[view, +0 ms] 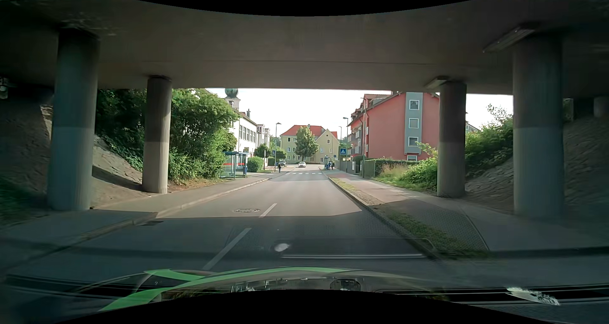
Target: Follow the waypoints while adhering to traffic rules and regulations
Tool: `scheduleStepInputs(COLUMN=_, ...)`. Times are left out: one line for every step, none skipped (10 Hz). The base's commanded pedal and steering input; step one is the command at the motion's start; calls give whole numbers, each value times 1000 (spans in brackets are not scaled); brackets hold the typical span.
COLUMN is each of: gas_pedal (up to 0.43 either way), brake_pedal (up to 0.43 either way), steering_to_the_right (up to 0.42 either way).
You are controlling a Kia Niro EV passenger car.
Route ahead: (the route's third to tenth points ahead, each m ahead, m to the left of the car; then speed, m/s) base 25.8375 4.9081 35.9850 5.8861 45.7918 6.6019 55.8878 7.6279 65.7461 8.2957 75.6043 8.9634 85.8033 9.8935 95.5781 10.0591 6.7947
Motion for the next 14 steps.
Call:
scheduleStepInputs(gas_pedal=0, brake_pedal=0, steering_to_the_right=-10)
scheduleStepInputs(gas_pedal=0, brake_pedal=0, steering_to_the_right=-10)
scheduleStepInputs(gas_pedal=0, brake_pedal=0, steering_to_the_right=-9)
scheduleStepInputs(gas_pedal=28, brake_pedal=0, steering_to_the_right=-9)
scheduleStepInputs(gas_pedal=87, brake_pedal=0, steering_to_the_right=-8)
scheduleStepInputs(gas_pedal=110, brake_pedal=0, steering_to_the_right=-7)
scheduleStepInputs(gas_pedal=130, brake_pedal=0, steering_to_the_right=-7)
scheduleStepInputs(gas_pedal=130, brake_pedal=0, steering_to_the_right=-7)
scheduleStepInputs(gas_pedal=130, brake_pedal=0, steering_to_the_right=-7)
scheduleStepInputs(gas_pedal=150, brake_pedal=0, steering_to_the_right=-7)
scheduleStepInputs(gas_pedal=169, brake_pedal=0, steering_to_the_right=-7)
scheduleStepInputs(gas_pedal=169, brake_pedal=0, steering_to_the_right=-7)
scheduleStepInputs(gas_pedal=189, brake_pedal=0, steering_to_the_right=-7)
scheduleStepInputs(gas_pedal=189, brake_pedal=0, steering_to_the_right=-7)
